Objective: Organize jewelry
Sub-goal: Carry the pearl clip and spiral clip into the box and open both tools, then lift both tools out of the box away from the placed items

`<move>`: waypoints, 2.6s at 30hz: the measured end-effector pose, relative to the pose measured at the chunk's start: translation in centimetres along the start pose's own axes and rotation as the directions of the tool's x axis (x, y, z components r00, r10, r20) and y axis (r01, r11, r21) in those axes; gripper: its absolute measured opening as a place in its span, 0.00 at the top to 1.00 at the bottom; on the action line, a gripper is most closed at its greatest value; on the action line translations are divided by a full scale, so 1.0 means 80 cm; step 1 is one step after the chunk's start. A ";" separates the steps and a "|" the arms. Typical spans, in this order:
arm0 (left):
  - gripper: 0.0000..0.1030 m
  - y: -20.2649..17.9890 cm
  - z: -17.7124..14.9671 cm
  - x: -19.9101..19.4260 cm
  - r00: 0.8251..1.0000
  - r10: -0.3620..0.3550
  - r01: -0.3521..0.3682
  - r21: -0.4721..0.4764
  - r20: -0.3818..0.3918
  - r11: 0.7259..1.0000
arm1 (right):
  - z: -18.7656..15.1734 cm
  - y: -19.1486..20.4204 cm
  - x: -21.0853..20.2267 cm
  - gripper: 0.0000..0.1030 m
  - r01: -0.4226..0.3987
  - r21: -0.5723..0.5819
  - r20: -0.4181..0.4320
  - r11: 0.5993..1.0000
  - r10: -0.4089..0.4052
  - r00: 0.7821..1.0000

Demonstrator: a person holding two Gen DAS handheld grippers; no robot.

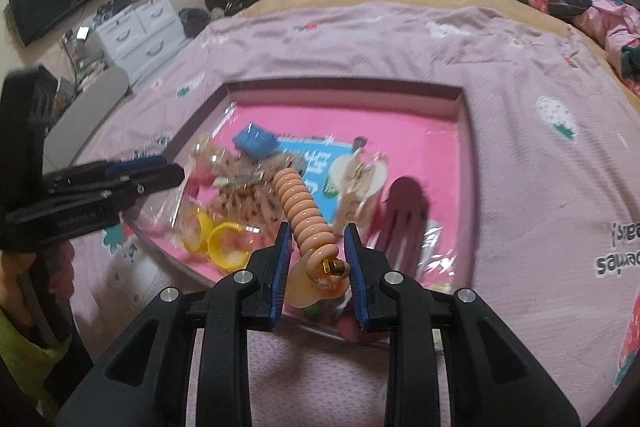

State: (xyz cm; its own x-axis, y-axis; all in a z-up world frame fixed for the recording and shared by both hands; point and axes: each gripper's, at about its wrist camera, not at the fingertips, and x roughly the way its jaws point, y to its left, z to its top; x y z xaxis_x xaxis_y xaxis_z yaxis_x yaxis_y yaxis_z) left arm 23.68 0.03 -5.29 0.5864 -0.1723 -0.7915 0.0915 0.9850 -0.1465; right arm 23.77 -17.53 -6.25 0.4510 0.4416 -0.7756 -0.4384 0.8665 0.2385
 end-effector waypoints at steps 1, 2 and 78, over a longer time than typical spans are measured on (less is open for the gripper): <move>0.65 0.002 -0.001 0.000 1.000 0.002 -0.002 -0.003 -0.002 1.000 | -0.002 0.005 0.005 0.75 0.000 -0.013 -0.013 1.000 0.000 1.000; 0.65 0.005 -0.003 0.000 1.000 0.005 -0.006 -0.008 -0.005 1.000 | -0.003 0.007 0.008 0.75 0.000 -0.021 -0.020 1.000 0.000 1.000; 0.09 -0.017 -0.132 -0.178 0.979 0.054 -0.048 -0.034 0.197 0.998 | -0.122 0.054 -0.192 0.04 0.164 0.096 0.257 0.982 -0.184 0.949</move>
State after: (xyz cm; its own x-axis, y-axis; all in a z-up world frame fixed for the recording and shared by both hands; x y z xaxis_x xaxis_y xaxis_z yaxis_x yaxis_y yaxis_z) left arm 6.66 0.97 -0.07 0.7373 -0.1131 -0.6660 0.0360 0.9911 -0.1285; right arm 7.33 -22.85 0.97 0.7081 0.3197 -0.6296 -0.2816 0.9455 0.1634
